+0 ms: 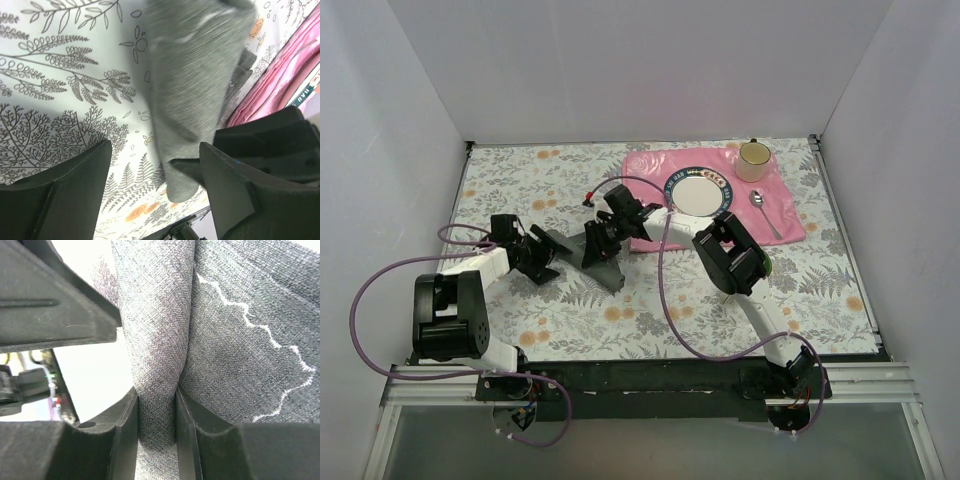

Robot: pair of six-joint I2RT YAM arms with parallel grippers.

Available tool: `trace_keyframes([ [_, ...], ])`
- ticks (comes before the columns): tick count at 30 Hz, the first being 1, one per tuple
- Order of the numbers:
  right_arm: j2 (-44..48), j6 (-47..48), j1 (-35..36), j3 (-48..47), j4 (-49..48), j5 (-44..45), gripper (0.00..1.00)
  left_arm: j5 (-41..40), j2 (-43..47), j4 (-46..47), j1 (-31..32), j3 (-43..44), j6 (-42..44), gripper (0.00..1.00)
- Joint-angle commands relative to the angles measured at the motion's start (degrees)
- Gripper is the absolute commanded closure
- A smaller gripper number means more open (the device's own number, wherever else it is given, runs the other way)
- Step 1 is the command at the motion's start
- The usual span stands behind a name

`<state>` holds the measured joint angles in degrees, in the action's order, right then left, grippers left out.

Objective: Fold the napkin, place the utensils inside, and roll it up
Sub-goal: Roll the napkin with the utensil

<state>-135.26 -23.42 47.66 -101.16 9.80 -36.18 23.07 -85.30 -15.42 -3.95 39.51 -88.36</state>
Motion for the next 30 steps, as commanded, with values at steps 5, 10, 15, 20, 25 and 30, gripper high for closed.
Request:
trace_keyframes([
  [5,-0.88,-7.34,-0.55,0.70,-6.02,-8.38,0.68,-2.59,-0.66,-1.72,1.22,-0.75,0.12,0.29],
  [10,-0.35,-6.64,-0.55,0.79,-5.23,-7.67,0.68,-3.99,-1.63,-0.84,2.71,1.36,-0.67,0.29],
  [15,-0.44,-7.07,-0.37,0.71,-6.98,-9.16,0.68,-6.54,-4.00,-0.92,4.89,1.63,-1.55,0.32],
  [20,-0.53,-5.51,-0.29,-0.52,-5.15,-9.00,0.65,-9.62,-4.35,-0.66,5.35,0.92,-0.94,0.50],
  [25,2.63,5.03,0.85,-3.15,6.70,1.44,0.44,-9.98,-3.12,-1.54,5.35,0.92,0.81,0.65],
  [30,6.67,14.00,5.50,-5.71,14.98,20.34,0.21,-8.57,-2.07,-1.98,5.35,0.22,1.26,0.69],
])
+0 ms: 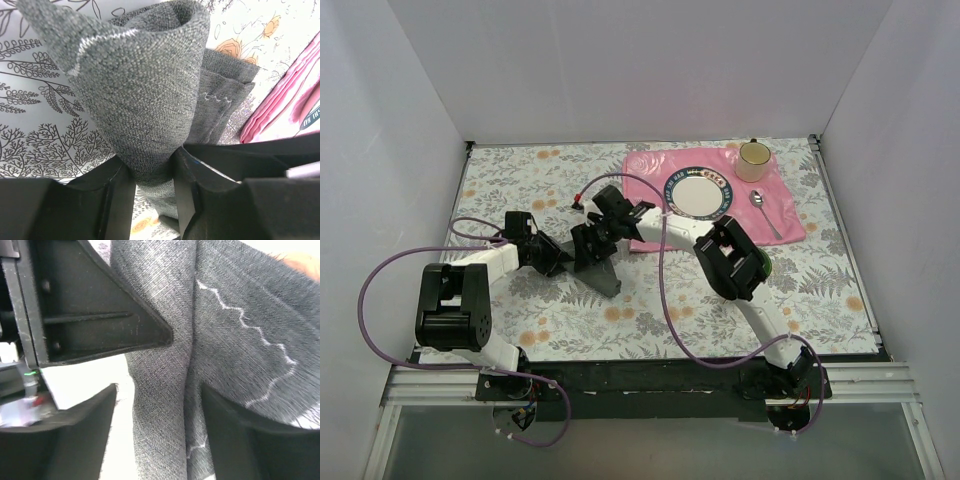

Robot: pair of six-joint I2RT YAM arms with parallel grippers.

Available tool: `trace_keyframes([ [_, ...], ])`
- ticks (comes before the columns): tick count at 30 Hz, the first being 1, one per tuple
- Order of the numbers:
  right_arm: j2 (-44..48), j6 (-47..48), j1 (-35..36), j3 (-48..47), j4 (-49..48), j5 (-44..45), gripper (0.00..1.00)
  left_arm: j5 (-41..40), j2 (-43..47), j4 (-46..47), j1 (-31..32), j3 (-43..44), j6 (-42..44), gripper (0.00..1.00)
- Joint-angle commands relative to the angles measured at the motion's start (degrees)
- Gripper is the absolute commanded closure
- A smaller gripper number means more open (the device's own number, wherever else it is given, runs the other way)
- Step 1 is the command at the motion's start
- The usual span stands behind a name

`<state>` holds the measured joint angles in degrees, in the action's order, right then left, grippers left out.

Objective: Fold the napkin, place the utensils inside, and roll it up
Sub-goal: Roll the napkin with the utensil

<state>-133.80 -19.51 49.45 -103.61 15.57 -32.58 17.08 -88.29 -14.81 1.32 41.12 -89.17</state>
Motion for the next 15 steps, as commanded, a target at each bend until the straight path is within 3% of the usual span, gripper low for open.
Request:
trace_keyframes([
  [1,5.74,12.37,4.51,-3.26,9.91,18.93,0.20,-2.41,1.01,-2.68,0.08,-1.48,2.07,0.69],
  [8,6.18,20.98,12.94,-2.12,9.04,42.56,0.16,0.14,0.05,-4.00,0.00,0.27,2.24,0.69],
  [15,2.41,25.65,16.90,-3.70,8.34,55.42,0.19,3.04,-1.88,-4.18,-0.44,1.33,1.89,0.69],
])
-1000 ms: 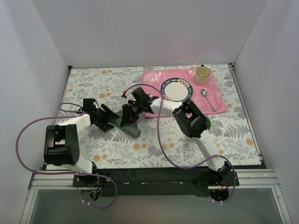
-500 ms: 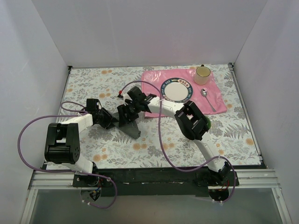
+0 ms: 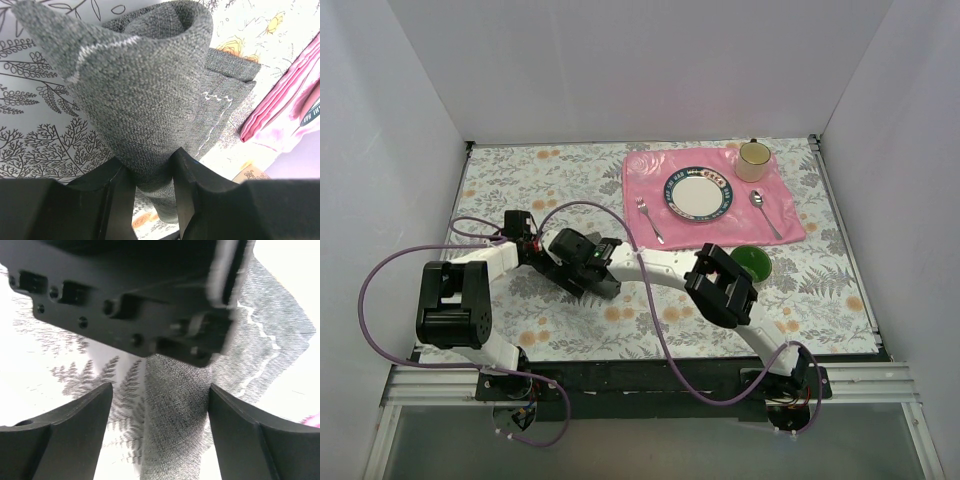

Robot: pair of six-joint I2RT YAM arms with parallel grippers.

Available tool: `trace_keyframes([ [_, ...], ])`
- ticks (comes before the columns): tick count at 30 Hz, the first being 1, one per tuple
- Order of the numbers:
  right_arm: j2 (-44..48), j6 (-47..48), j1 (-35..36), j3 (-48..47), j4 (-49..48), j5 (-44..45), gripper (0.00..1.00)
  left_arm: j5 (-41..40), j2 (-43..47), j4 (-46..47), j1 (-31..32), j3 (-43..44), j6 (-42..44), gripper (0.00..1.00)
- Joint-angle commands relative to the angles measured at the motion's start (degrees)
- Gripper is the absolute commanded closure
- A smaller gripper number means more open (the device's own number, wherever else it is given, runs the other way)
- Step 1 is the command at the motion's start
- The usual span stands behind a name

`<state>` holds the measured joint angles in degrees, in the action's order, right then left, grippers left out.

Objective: Fold the napkin, place the utensils inside, and roll it up
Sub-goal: Roll the napkin with the utensil

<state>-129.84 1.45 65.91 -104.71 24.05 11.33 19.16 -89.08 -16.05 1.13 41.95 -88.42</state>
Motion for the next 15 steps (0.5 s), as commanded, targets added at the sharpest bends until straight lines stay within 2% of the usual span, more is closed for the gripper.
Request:
trace_keyframes([
  [1,-1.82,4.79,0.36,-2.17,-0.67,11.95,0.21,1.06,-1.10,-2.84,-0.42,0.50,1.15,0.69],
  [2,-1.82,4.79,0.45,-2.08,-1.11,11.78,0.23,0.97,-0.84,-2.93,-0.42,0.32,1.06,0.69],
  [4,-1.99,4.44,0.27,-2.25,-1.64,11.26,0.34,1.23,-0.57,-2.84,-0.68,0.15,1.15,0.67],
  [5,-2.17,4.17,0.01,-2.61,-1.47,10.12,0.49,1.32,-0.22,-2.84,-0.77,-0.12,1.06,0.65],
  [6,-2.52,3.39,-0.17,-3.13,-0.86,9.24,0.54,1.23,-0.04,-2.67,-0.77,-0.29,1.15,0.63],
  [11,-1.91,-0.83,-2.97,-4.37,-0.23,-2.96,0.78,2.90,1.18,-1.18,-1.04,-1.70,0.80,0.40],
  [13,-1.47,-3.45,-4.55,-4.02,-0.76,-6.66,0.81,3.16,2.33,-0.47,-1.04,-2.58,0.62,0.36],
  [15,-0.94,-5.84,-6.05,-3.40,-1.29,-14.72,0.82,3.34,2.68,-0.21,-1.04,-2.93,0.44,0.31],
])
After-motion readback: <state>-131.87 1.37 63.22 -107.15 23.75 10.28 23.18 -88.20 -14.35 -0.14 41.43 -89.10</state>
